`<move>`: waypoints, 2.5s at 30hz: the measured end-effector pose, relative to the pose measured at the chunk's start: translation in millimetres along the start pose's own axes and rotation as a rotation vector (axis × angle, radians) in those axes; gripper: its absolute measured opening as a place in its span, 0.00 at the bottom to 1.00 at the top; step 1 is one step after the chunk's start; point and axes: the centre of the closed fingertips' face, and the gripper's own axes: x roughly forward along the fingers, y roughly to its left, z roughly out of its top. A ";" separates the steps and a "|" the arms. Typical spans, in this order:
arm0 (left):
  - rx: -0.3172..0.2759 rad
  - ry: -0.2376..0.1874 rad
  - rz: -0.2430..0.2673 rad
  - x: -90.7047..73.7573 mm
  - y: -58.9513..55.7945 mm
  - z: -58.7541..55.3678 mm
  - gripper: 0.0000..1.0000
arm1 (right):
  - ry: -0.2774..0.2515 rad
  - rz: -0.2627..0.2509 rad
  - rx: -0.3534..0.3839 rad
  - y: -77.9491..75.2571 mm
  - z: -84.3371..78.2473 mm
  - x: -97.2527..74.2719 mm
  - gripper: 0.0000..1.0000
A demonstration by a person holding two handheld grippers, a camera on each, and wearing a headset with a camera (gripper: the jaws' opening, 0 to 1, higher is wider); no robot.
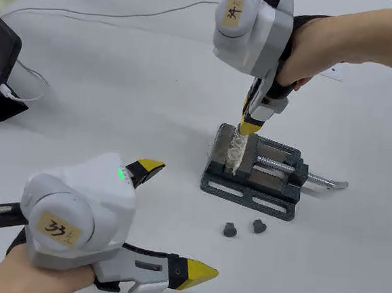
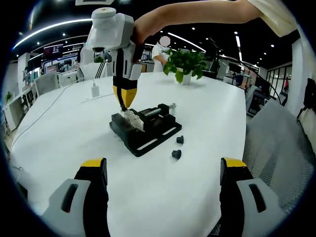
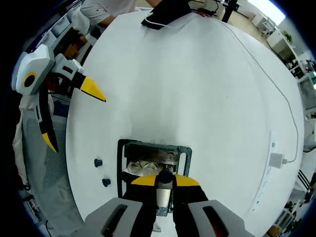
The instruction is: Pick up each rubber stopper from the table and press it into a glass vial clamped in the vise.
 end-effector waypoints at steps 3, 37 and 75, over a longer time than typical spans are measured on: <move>-0.002 0.000 0.000 0.1 -0.4 -0.4 0.94 | -0.002 0.002 0.003 2.7 -0.2 -1.1 0.07; -0.018 0.002 0.032 -4.3 10.9 -3.5 0.93 | -0.145 0.080 -0.044 -7.3 -1.3 -9.6 0.03; -0.040 0.007 0.008 4.5 8.4 -7.1 0.92 | -0.093 0.026 -0.087 -3.0 2.5 -3.8 0.00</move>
